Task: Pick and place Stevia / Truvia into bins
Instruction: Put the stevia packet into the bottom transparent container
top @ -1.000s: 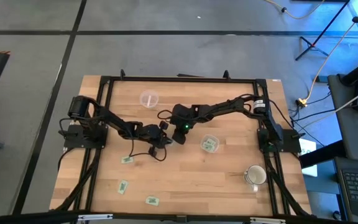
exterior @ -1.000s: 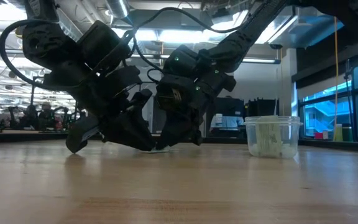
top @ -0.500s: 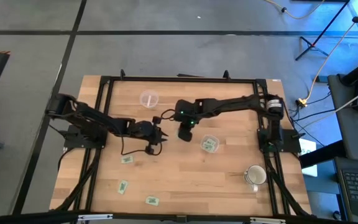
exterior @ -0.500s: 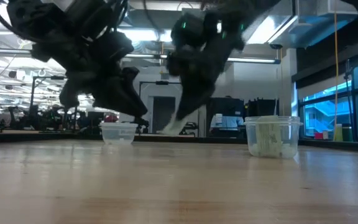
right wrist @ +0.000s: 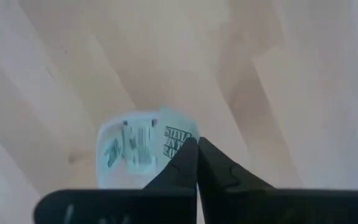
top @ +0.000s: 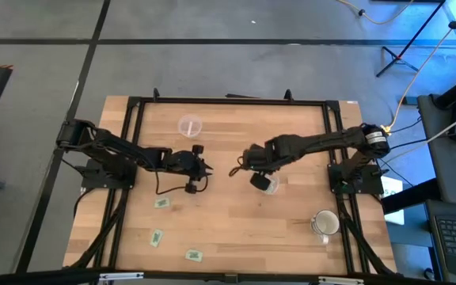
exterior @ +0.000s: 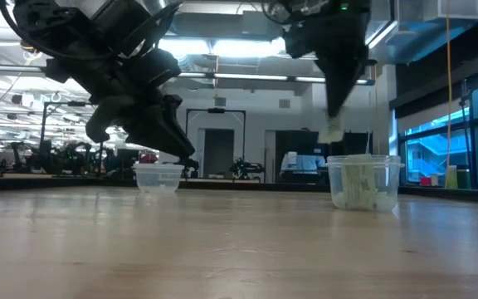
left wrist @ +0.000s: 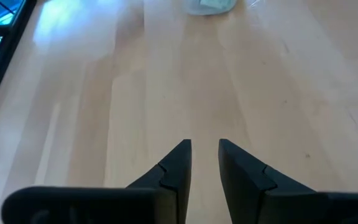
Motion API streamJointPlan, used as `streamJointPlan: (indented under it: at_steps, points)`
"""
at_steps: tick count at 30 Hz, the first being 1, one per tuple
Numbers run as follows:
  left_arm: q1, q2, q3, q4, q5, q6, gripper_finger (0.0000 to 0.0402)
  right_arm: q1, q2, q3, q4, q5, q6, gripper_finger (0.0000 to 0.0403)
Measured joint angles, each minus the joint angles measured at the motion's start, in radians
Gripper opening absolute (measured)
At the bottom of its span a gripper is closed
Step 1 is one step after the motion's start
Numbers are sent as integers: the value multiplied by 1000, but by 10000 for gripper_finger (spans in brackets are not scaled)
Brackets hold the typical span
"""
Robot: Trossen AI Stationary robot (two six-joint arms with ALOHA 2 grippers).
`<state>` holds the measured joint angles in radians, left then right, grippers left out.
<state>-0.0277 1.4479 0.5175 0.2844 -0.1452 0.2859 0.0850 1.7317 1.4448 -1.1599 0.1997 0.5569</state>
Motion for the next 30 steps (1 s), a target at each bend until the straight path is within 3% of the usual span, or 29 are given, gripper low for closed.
streamJointPlan:
  at_steps: [7, 16, 24, 30]
  points:
    - [15, 0, 1, 0, 0, 6, 73, 38, 0, -90, 9, -21, 94, 1]
    - [17, -1, 1, 0, 0, 6, 72, 39, 0, -198, 145, -140, 93, 1]
    - [17, -1, 2, 0, -1, 7, 72, 39, 0, -262, 229, -171, 93, 7]
    - [17, -2, 2, -12, -72, 22, 73, 39, 0, -262, 241, -168, 57, 26]
